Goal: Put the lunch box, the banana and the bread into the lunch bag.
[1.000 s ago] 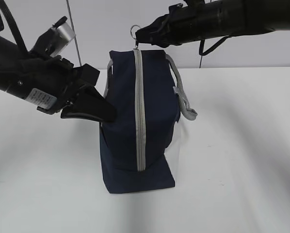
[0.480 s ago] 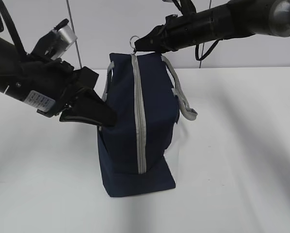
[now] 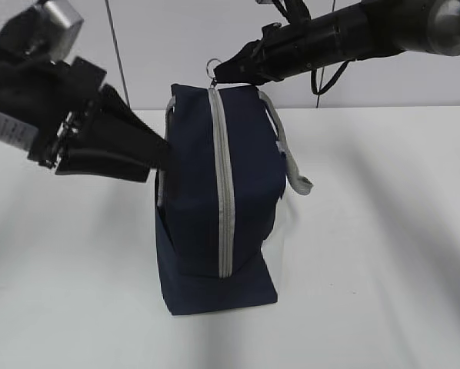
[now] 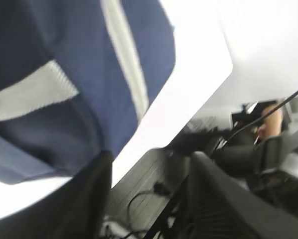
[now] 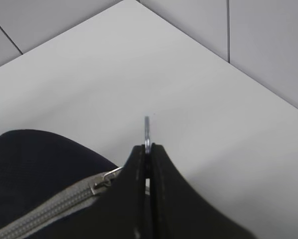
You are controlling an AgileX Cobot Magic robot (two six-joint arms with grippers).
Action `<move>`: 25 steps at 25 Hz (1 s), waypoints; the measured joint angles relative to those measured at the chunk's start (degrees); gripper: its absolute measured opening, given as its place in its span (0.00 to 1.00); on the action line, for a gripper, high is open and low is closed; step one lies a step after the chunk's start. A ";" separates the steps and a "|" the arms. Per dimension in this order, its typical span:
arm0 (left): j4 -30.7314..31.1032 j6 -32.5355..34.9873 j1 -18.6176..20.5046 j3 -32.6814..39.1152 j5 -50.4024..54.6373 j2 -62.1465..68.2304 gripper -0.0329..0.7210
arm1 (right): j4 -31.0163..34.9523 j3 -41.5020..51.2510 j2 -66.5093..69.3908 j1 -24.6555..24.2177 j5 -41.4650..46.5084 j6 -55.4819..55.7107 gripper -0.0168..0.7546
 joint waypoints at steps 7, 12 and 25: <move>-9.97 -4.85 1.58 -0.06 -8.27 -1.98 0.56 | -0.18 -0.03 0.00 -0.09 0.10 0.00 0.00; -11.64 -8.51 1.69 -4.51 -13.86 3.30 0.52 | -0.32 -0.03 0.00 -0.09 0.21 0.00 0.00; 0.59 -20.79 1.69 -20.16 -14.80 19.52 0.52 | -0.46 -0.03 0.00 -0.09 0.21 0.00 0.00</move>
